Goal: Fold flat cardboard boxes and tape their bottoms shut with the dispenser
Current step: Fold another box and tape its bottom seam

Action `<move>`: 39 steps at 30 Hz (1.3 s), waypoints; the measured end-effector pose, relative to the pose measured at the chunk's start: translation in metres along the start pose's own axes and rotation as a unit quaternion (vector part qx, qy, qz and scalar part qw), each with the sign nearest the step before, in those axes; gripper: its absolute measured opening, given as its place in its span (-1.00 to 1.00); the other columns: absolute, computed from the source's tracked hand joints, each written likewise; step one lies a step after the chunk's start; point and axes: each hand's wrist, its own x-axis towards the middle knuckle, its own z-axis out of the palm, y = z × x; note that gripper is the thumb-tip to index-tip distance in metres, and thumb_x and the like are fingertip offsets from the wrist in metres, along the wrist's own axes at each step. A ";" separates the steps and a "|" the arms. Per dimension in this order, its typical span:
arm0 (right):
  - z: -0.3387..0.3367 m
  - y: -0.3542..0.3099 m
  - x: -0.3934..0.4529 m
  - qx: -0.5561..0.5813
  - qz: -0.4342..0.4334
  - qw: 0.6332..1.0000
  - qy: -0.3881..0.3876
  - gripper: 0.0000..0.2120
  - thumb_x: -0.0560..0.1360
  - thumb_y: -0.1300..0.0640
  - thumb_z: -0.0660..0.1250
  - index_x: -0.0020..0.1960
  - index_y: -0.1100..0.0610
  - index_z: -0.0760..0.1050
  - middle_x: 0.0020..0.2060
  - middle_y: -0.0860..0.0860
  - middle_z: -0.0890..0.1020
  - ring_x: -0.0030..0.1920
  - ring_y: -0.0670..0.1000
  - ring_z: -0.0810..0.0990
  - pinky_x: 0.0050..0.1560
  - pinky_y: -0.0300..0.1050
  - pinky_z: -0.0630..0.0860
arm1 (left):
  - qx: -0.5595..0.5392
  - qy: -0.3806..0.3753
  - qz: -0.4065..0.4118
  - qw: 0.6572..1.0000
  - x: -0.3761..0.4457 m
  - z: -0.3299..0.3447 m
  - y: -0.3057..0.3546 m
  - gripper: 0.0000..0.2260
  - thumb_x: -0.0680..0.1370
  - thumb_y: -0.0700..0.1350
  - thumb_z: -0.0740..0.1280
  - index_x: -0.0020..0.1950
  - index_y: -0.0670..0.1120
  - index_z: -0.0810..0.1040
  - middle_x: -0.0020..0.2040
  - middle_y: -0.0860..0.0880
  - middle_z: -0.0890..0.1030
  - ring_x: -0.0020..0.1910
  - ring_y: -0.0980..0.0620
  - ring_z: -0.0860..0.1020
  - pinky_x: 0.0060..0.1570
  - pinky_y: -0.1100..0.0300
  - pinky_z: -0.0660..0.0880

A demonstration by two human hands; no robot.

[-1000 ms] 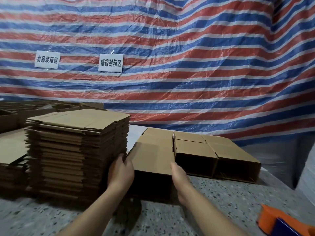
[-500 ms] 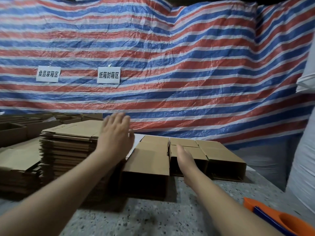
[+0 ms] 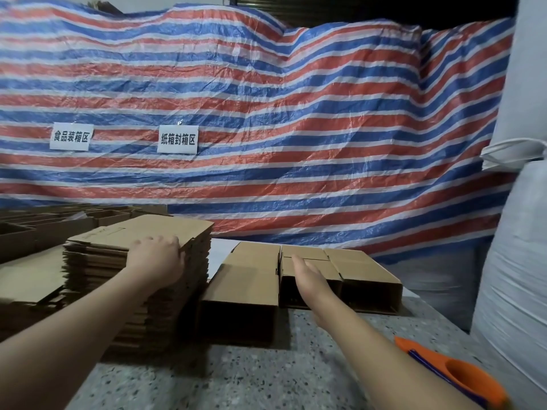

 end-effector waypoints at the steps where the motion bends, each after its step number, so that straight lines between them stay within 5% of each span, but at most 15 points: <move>1: 0.000 0.000 -0.001 -0.009 0.003 1.000 -0.001 -0.51 0.68 -0.20 0.04 0.45 0.08 0.37 0.29 0.00 0.46 0.36 0.07 0.41 0.26 -0.04 0.30 | 0.001 0.002 -0.003 1.000 -0.001 0.000 0.001 -0.64 0.65 0.11 0.06 0.31 -0.04 0.45 0.25 -0.10 0.56 0.24 -0.11 0.51 0.24 0.02 0.42; 3: 0.002 0.002 -0.001 -0.019 0.005 1.000 -0.007 -0.47 0.68 -0.21 0.04 0.49 0.10 0.34 0.39 0.03 0.43 0.39 0.08 0.40 0.30 -0.01 0.30 | 0.006 0.019 -0.001 1.000 -0.003 -0.001 0.003 -0.64 0.66 0.13 0.06 0.29 -0.03 0.47 0.22 -0.09 0.58 0.21 -0.10 0.53 0.21 0.03 0.43; 7: 0.003 0.002 -0.001 -0.003 -0.008 1.000 -0.008 -0.51 0.68 -0.18 0.04 0.44 0.10 0.40 0.13 -0.04 0.42 0.13 -0.03 0.36 0.18 -0.04 0.28 | -0.044 0.137 0.052 0.988 -0.010 -0.012 0.003 -0.66 0.67 0.14 0.09 0.12 -0.04 0.56 0.03 -0.05 0.64 0.02 -0.10 0.60 0.01 0.05 0.49; 11: -0.003 -0.006 0.001 -0.027 -0.018 0.999 0.003 -0.48 0.68 -0.18 0.03 0.41 0.17 0.41 0.20 0.06 0.48 0.08 -0.01 0.36 0.17 -0.02 0.30 | -0.230 0.292 0.125 0.920 -0.013 -0.044 0.005 -0.78 0.63 -0.08 0.28 -0.03 -0.22 0.60 -0.16 -0.17 0.65 -0.25 -0.20 0.59 -0.26 -0.01 0.49; 15: -0.020 -0.029 0.007 -0.051 -0.048 0.997 0.039 -0.44 0.67 -0.23 0.03 0.50 0.10 0.34 0.46 0.05 0.41 0.30 0.02 0.39 0.30 0.02 0.29 | -0.334 0.354 0.133 0.863 -0.012 -0.090 0.020 -0.81 0.63 -0.18 0.28 0.02 -0.27 0.63 -0.18 -0.24 0.64 -0.30 -0.06 0.47 -0.30 0.11 0.32; 18: -0.038 -0.052 0.011 -0.031 -0.063 0.996 0.057 -0.43 0.64 -0.29 0.05 0.47 0.05 0.33 0.38 0.04 0.44 0.31 0.07 0.41 0.27 0.08 0.32 | -0.388 0.358 0.126 0.840 -0.016 -0.117 0.032 -0.79 0.64 -0.14 0.26 0.05 -0.23 0.64 -0.14 -0.19 0.65 -0.25 -0.08 0.50 -0.27 0.09 0.34; 21: -0.057 -0.077 0.010 0.033 -0.111 0.990 0.080 -0.56 0.64 -0.29 0.06 0.33 -0.02 0.34 0.18 -0.05 0.42 0.06 -0.03 0.40 0.15 0.02 0.30 | -0.442 0.340 0.132 0.819 -0.026 -0.139 0.043 -0.77 0.65 -0.04 0.25 0.06 -0.14 0.64 -0.18 -0.08 0.62 -0.27 -0.02 0.51 -0.29 0.13 0.40; 26: -0.092 -0.110 0.006 0.107 -0.165 0.970 0.144 -0.48 0.63 -0.32 0.00 0.36 -0.02 0.40 0.17 -0.11 0.49 0.18 -0.03 0.45 0.17 0.01 0.36 | -0.569 0.223 0.137 0.779 -0.046 -0.160 0.062 -0.72 0.64 0.08 0.23 0.03 -0.09 0.61 -0.04 -0.32 0.63 -0.19 -0.09 0.54 -0.09 -0.17 0.56; 32: -0.113 -0.110 -0.017 0.146 -0.150 0.960 0.188 -0.52 0.55 -0.38 0.19 0.19 -0.03 0.51 0.01 -0.07 0.67 -0.05 -0.06 0.65 -0.31 -0.23 0.50 | -0.665 0.105 0.114 0.730 -0.048 -0.156 0.075 -0.72 0.63 0.16 0.20 -0.08 0.03 0.58 -0.12 0.00 0.65 -0.16 0.11 0.57 -0.11 0.16 0.51; 37: -0.125 -0.092 -0.030 0.148 -0.118 0.971 0.143 -0.54 0.51 -0.36 0.31 0.13 0.00 0.57 -0.01 0.00 0.73 0.01 0.09 0.70 0.07 0.12 0.63 | -0.772 -0.019 0.024 0.634 -0.041 -0.135 0.083 -0.73 0.57 0.21 0.31 -0.01 0.01 0.58 0.01 -0.02 0.68 0.03 0.01 0.63 0.10 0.03 0.54; 39: -0.127 -0.082 -0.035 0.144 -0.101 0.974 0.142 -0.54 0.51 -0.34 0.32 0.16 0.00 0.56 0.00 0.00 0.72 0.05 0.10 0.69 0.15 0.16 0.60 | -0.786 -0.037 -0.021 0.617 -0.042 -0.126 0.090 -0.73 0.53 0.21 0.36 -0.04 0.02 0.56 -0.03 -0.02 0.69 -0.03 0.02 0.65 -0.03 0.08 0.53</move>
